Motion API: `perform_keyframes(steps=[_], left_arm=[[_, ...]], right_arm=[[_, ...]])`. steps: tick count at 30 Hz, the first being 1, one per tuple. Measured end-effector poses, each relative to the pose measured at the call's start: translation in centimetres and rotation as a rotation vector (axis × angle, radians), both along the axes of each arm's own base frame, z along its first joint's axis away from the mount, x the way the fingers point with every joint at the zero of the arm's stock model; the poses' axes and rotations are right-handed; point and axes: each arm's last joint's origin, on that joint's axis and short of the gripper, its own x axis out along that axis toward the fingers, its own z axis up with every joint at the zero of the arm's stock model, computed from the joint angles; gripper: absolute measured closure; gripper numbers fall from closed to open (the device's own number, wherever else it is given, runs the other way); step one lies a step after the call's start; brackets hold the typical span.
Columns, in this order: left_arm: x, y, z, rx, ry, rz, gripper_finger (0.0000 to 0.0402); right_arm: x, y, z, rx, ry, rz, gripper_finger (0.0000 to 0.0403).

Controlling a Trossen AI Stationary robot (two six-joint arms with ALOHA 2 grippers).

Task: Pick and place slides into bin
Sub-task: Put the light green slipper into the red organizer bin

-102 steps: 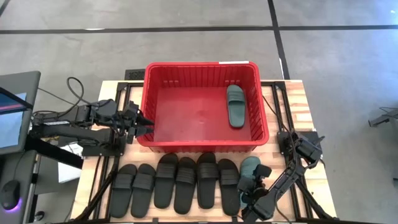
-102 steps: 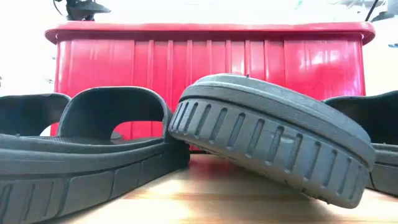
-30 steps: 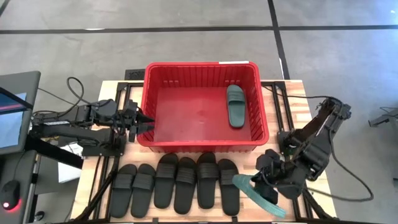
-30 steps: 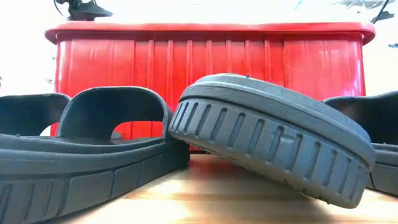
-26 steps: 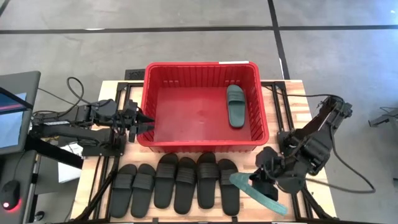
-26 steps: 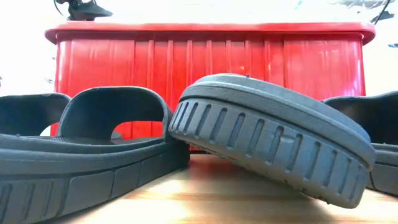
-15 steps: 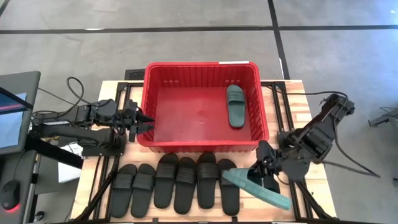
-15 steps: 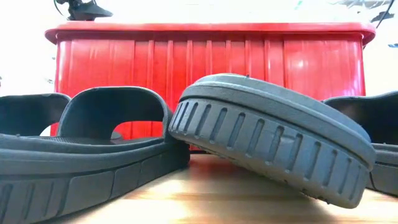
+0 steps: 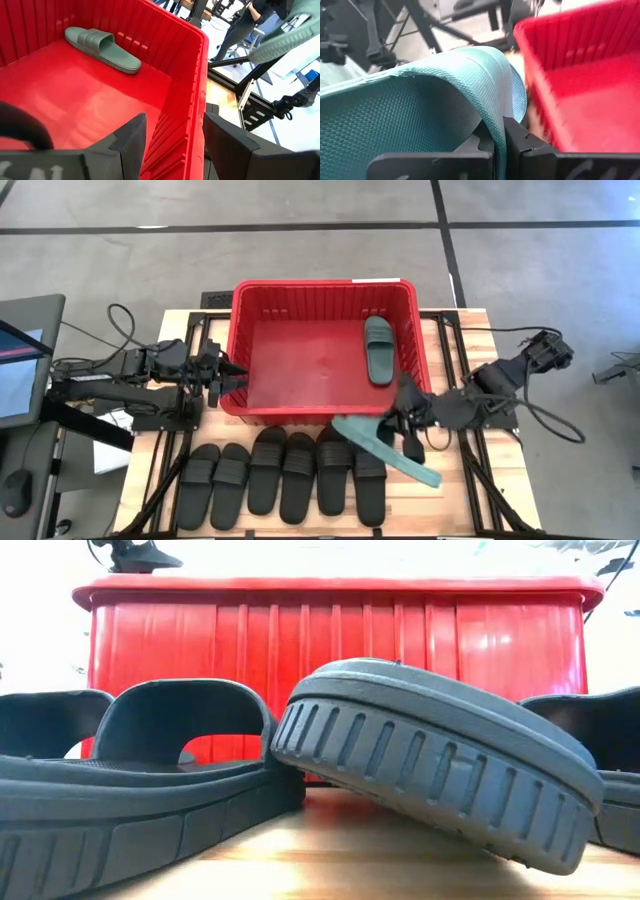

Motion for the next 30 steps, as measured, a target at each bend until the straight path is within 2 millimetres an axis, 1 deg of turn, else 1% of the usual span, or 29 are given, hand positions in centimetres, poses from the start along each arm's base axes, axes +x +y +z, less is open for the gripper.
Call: perform_keyframes(steps=[6, 13, 22, 27, 29, 30], left_arm=[[0.0, 0.1, 0.0, 0.006, 0.000, 0.019, 0.0219], [0.0, 0.1, 0.0, 0.012, 0.000, 0.044, 0.0219], [0.0, 0.3, 0.0, 0.018, 0.000, 0.087, 0.0219], [0.0, 0.3, 0.0, 0.018, 0.002, 0.120, 0.0219], [0.1, 0.4, -0.1, 0.015, 0.004, 0.130, 0.0219], [0.1, 0.4, -0.1, 0.015, 0.005, 0.132, 0.0219]], right_arm=[[1.5, -2.5, 0.6, -0.178, -0.083, -0.083, 0.0402], [2.6, -6.5, 0.7, -0.387, -0.066, -0.291, 0.0402], [3.2, -12.4, 0.7, -0.553, 0.021, -0.487, 0.0402], [3.8, -15.4, -0.1, -0.628, 0.123, -0.546, 0.0402], [4.6, -16.4, -0.5, -0.650, 0.151, -0.570, 0.0402], [4.8, -17.0, -1.0, -0.663, 0.189, -0.570, 0.0402]])
